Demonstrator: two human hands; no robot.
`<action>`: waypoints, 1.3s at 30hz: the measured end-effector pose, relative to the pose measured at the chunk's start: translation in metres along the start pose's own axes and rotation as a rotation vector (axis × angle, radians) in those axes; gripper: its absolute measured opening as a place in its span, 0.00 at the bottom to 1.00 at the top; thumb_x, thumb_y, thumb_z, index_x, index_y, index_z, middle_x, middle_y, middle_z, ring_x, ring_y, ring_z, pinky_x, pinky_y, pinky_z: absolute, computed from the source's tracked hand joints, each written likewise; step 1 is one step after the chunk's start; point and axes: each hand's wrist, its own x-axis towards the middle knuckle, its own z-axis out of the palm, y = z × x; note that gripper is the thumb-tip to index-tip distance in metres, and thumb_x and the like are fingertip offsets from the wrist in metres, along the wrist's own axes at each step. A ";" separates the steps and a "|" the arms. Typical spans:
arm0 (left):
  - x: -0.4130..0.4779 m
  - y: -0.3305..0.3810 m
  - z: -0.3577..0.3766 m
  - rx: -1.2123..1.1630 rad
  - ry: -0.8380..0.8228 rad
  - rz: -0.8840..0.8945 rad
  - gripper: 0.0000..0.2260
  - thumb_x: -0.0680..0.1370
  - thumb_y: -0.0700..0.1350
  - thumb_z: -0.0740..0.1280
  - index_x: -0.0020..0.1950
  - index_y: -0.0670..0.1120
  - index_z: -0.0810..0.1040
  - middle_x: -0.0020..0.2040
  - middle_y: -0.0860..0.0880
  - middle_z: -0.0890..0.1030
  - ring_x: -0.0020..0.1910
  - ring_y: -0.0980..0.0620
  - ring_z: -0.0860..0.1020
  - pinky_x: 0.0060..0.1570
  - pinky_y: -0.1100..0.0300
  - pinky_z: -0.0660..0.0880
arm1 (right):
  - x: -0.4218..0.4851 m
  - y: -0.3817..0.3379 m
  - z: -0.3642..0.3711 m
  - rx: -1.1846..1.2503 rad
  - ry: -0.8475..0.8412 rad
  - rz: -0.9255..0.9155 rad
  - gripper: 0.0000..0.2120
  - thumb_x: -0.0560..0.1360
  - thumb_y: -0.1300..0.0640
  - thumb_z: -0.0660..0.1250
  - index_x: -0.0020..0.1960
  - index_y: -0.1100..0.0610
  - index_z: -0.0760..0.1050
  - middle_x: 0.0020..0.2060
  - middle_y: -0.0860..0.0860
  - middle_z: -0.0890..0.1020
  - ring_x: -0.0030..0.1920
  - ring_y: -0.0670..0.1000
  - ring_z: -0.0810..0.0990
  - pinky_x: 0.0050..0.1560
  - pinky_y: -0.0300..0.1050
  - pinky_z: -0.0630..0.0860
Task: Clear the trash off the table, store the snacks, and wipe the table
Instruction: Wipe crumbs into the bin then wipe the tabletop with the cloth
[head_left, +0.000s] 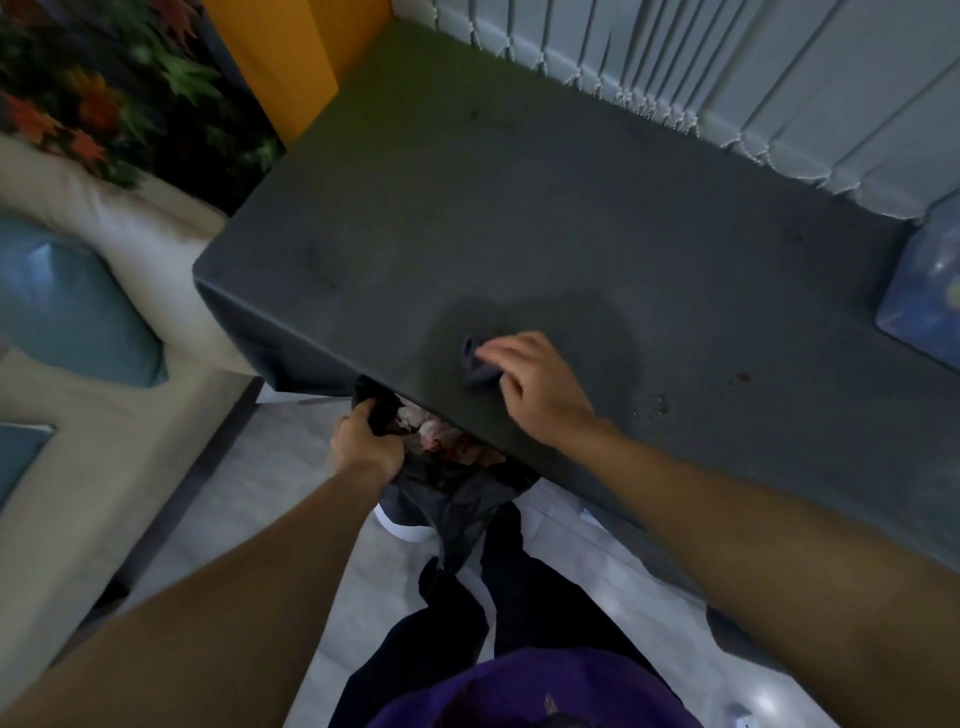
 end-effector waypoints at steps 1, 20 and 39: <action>0.001 0.001 -0.002 -0.001 0.005 -0.002 0.30 0.73 0.35 0.63 0.75 0.51 0.68 0.67 0.41 0.74 0.65 0.39 0.73 0.64 0.49 0.74 | 0.011 0.005 -0.004 0.002 0.093 0.103 0.19 0.74 0.68 0.61 0.63 0.61 0.78 0.59 0.55 0.81 0.59 0.55 0.73 0.62 0.47 0.72; 0.018 0.019 -0.031 -0.066 0.162 -0.128 0.31 0.76 0.38 0.66 0.78 0.48 0.64 0.71 0.42 0.69 0.68 0.40 0.69 0.65 0.50 0.70 | 0.084 -0.002 0.026 0.040 -0.023 0.127 0.16 0.75 0.65 0.63 0.61 0.61 0.78 0.58 0.53 0.78 0.59 0.55 0.72 0.61 0.47 0.72; 0.059 0.013 -0.048 -0.086 0.170 -0.165 0.31 0.75 0.37 0.65 0.78 0.50 0.64 0.72 0.43 0.68 0.69 0.40 0.69 0.67 0.46 0.71 | 0.109 -0.040 0.055 0.159 -0.239 -0.262 0.16 0.73 0.63 0.60 0.55 0.62 0.83 0.50 0.53 0.80 0.53 0.56 0.74 0.58 0.44 0.73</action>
